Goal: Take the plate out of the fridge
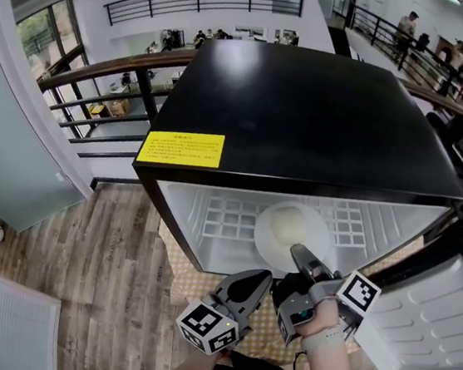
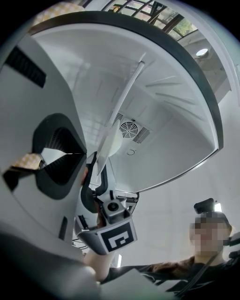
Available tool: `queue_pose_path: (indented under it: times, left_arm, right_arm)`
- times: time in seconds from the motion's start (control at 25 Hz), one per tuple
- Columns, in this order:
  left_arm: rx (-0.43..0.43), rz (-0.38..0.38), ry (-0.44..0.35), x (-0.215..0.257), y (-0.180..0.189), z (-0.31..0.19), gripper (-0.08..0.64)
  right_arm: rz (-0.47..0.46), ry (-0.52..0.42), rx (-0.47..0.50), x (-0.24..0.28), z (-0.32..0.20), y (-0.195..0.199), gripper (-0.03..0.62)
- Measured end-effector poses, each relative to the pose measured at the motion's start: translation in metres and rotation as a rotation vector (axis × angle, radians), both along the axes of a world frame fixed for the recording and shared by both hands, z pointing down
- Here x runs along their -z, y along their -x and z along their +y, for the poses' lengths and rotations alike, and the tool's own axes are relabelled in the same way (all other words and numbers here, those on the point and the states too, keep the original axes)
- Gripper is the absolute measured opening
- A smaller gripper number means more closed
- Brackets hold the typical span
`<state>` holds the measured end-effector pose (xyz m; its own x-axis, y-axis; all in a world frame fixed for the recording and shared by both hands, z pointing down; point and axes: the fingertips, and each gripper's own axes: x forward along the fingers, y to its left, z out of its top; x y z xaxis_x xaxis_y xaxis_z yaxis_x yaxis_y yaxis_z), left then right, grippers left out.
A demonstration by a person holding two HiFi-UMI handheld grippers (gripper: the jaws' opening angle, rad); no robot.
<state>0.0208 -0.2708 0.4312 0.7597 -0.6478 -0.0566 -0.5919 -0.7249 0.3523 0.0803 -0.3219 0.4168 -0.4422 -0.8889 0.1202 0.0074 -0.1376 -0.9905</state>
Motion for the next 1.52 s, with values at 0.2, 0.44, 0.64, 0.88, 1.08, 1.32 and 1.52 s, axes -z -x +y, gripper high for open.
queue_pose_path:
  times: [0.2, 0.44, 0.64, 0.88, 1.08, 1.32, 1.52]
  left_arm:
    - [0.003, 0.003, 0.004, 0.0, 0.001, 0.001, 0.009]
    - [0.007, 0.0, 0.012, -0.003, 0.004, 0.002, 0.009]
    - [0.014, -0.002, 0.01, -0.002, 0.007, 0.003, 0.009]
    - [0.026, -0.003, 0.007, 0.0, 0.014, 0.006, 0.009]
    - [0.024, -0.007, 0.001, 0.002, 0.015, 0.013, 0.009]
    - [0.033, -0.014, -0.001, 0.003, 0.021, 0.024, 0.009]
    - [0.042, -0.019, -0.004, 0.004, 0.025, 0.033, 0.009]
  right_arm:
    - [-0.021, -0.011, -0.022, 0.0, -0.004, -0.001, 0.052]
    - [-0.044, -0.033, -0.045, -0.002, -0.008, -0.003, 0.052]
    - [-0.034, -0.057, -0.054, -0.003, -0.006, -0.003, 0.052]
    - [-0.019, -0.097, -0.048, 0.008, 0.0, -0.003, 0.048]
    - [-0.023, -0.122, -0.055, 0.008, 0.008, -0.003, 0.043]
    - [-0.028, -0.139, -0.06, 0.007, 0.021, -0.003, 0.041]
    - [-0.027, -0.151, -0.055, 0.006, 0.033, -0.003, 0.041]
